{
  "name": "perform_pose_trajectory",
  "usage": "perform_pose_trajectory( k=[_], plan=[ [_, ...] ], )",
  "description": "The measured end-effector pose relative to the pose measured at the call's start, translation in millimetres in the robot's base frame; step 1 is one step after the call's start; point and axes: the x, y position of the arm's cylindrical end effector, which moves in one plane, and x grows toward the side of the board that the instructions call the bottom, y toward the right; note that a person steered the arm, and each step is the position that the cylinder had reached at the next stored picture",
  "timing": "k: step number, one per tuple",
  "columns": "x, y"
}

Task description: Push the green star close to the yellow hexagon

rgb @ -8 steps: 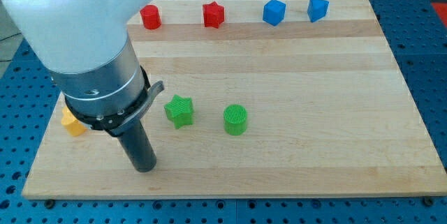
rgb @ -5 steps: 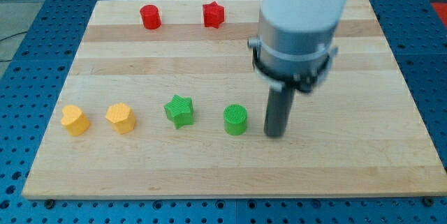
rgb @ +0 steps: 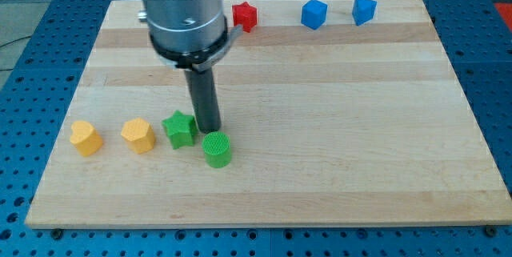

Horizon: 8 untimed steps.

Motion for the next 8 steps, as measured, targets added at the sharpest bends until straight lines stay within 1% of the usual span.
perform_pose_trajectory(
  k=[1, 2, 3, 4, 5, 6, 7, 8],
  plan=[
    [-27.3, 5.9],
    [-31.2, 16.1],
    [-16.2, -10.5],
    [30.7, -12.8],
    [33.9, -0.2],
    [33.7, -7.1],
    [21.6, -27.3],
    [-7.9, -30.6]
  ],
)
